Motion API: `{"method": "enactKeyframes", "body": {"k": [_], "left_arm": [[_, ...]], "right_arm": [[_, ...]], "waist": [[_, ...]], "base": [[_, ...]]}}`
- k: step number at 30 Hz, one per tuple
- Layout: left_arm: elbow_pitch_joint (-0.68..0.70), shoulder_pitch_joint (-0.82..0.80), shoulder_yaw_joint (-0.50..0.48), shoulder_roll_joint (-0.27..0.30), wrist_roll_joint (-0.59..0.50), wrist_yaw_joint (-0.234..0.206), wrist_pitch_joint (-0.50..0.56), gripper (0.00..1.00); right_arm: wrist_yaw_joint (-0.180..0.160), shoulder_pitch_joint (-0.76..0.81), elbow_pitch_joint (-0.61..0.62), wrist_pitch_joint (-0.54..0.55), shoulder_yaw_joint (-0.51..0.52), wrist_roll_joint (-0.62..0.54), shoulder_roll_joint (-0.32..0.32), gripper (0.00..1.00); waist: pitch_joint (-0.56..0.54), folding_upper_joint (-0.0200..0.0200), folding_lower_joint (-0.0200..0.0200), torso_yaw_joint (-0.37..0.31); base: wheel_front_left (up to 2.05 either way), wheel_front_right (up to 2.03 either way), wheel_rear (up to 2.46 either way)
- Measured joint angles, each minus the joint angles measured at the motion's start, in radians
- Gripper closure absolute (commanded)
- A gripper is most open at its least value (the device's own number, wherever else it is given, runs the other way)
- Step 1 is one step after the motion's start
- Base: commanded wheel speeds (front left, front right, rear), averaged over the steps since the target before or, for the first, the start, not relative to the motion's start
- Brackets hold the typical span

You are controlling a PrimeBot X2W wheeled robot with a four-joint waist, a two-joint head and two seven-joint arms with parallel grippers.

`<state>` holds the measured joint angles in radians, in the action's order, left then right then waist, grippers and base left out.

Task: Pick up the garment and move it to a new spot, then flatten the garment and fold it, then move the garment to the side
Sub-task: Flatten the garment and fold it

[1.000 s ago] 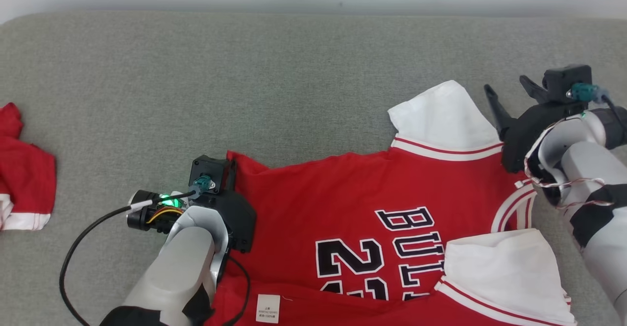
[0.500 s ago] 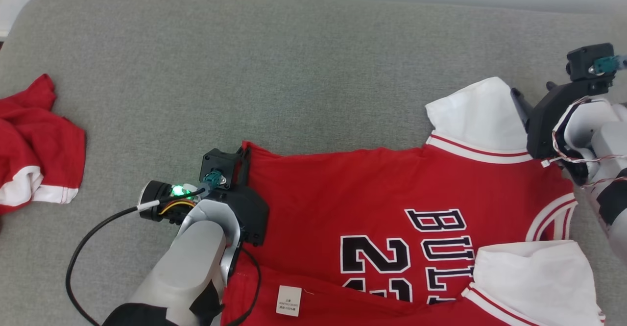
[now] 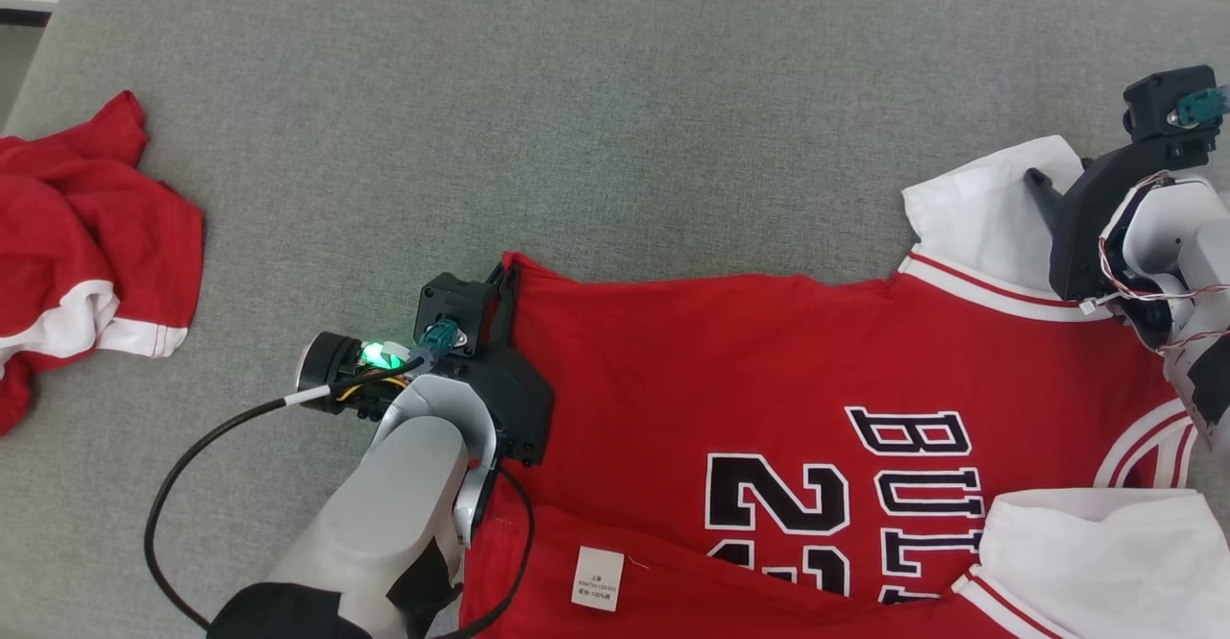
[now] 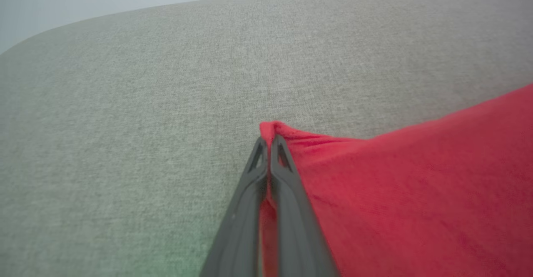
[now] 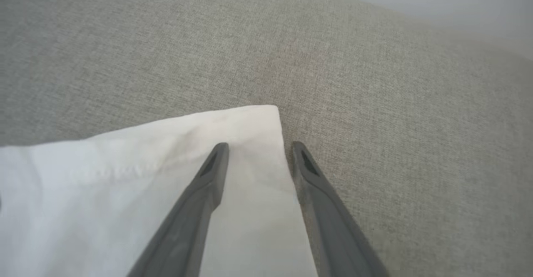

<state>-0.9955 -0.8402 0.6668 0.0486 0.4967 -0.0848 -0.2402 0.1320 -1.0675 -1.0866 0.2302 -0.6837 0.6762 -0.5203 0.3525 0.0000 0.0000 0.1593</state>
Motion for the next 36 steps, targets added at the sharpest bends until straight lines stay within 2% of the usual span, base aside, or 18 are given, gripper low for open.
{"method": "enactKeyframes", "body": {"k": [2, 3, 5, 12, 16, 22, 30, 36], "left_arm": [[0.001, -0.001, 0.006, 0.000, 0.007, -0.004, -0.004, 1.00], [0.001, -0.001, 0.008, 0.000, 0.009, -0.005, -0.005, 1.00], [0.001, -0.003, 0.013, 0.000, 0.018, -0.007, -0.006, 1.00], [-0.002, -0.034, -0.007, 0.003, 0.028, -0.029, -0.018, 1.00], [0.005, -0.046, -0.038, 0.024, 0.034, -0.033, -0.020, 1.00], [0.089, -0.028, -0.107, 0.062, 0.027, -0.051, -0.022, 1.00], [0.185, 0.101, -0.175, 0.072, -0.019, -0.046, -0.022, 1.00], [0.218, 0.194, -0.227, 0.072, -0.041, -0.038, -0.022, 1.00]], "right_arm": [[0.000, -0.003, -0.001, 0.003, -0.008, 0.004, -0.002, 0.59], [0.000, -0.005, 0.000, -0.004, -0.010, 0.009, -0.005, 0.68], [0.000, -0.010, -0.001, -0.025, -0.021, 0.006, -0.016, 1.00], [0.000, -0.059, -0.085, -0.169, -0.009, -0.049, -0.037, 1.00], [0.000, -0.094, -0.150, -0.282, 0.011, -0.100, -0.032, 1.00], [0.000, -0.098, -0.192, -0.374, 0.061, -0.128, -0.022, 1.00], [0.000, -0.014, -0.187, -0.479, 0.122, -0.111, 0.041, 1.00], [0.000, 0.093, -0.071, -0.492, 0.166, -0.094, 0.047, 1.00]], "waist": [[0.004, 0.0000, 0.0000, 0.003], [0.006, 0.0000, 0.0000, 0.004], [0.006, 0.0000, 0.0001, 0.006], [0.005, 0.0000, 0.0001, 0.009], [-0.003, 0.0000, 0.0000, 0.004], [-0.026, 0.0000, 0.0001, -0.009], [-0.087, 0.0000, 0.0000, -0.035], [-0.138, 0.0000, -0.0001, -0.067]], "base": [[0.00, 0.00, 0.00], [0.00, 0.00, 0.00], [0.00, 0.00, 0.00], [0.00, 0.00, 0.00], [0.00, 0.00, 0.00], [0.00, 0.00, 0.00], [0.00, 0.00, 0.00], [0.00, 0.00, 0.00]]}}
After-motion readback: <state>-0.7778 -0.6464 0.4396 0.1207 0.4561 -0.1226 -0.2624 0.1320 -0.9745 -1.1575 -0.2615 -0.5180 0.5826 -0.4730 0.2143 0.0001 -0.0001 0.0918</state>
